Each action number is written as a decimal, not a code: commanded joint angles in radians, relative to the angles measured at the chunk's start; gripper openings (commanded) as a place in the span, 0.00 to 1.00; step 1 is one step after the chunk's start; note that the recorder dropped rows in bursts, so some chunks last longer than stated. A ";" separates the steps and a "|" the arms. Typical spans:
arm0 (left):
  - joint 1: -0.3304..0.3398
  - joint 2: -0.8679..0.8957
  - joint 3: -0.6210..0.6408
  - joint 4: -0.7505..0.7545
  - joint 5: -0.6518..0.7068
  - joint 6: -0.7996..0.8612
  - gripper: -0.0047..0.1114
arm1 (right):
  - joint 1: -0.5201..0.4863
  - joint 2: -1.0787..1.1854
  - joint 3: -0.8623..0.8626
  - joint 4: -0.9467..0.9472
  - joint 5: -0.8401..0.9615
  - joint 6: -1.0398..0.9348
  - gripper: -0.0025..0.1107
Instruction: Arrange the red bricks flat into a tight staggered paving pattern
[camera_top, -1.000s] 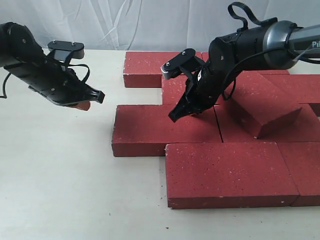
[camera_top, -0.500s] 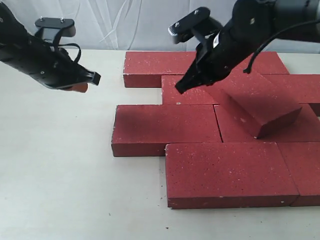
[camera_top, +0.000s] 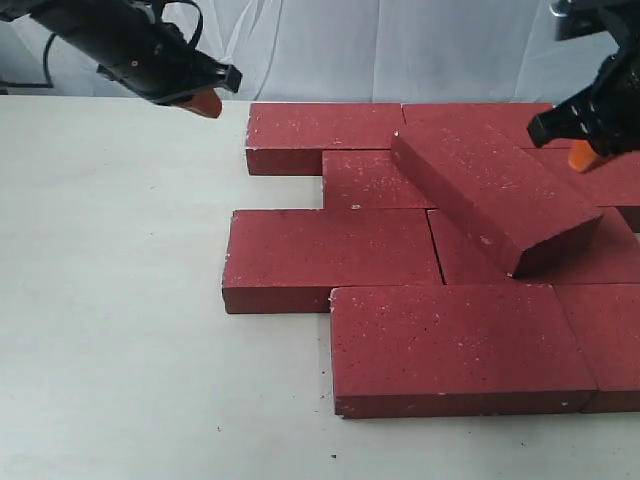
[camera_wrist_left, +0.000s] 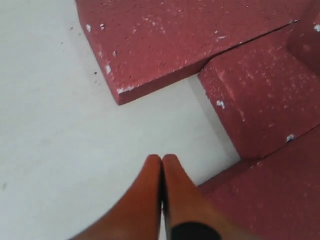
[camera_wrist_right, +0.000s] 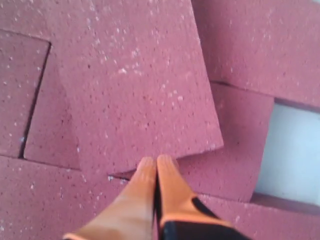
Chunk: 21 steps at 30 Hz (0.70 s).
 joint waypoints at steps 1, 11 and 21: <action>0.000 0.157 -0.208 -0.114 0.135 0.074 0.04 | -0.058 -0.034 0.096 -0.008 0.013 -0.001 0.01; 0.000 0.274 -0.310 -0.171 0.316 0.123 0.04 | -0.137 0.072 0.137 -0.065 -0.509 0.048 0.01; 0.009 0.037 -0.037 -0.121 0.282 0.162 0.04 | -0.141 0.413 -0.243 -0.123 -0.290 -0.008 0.01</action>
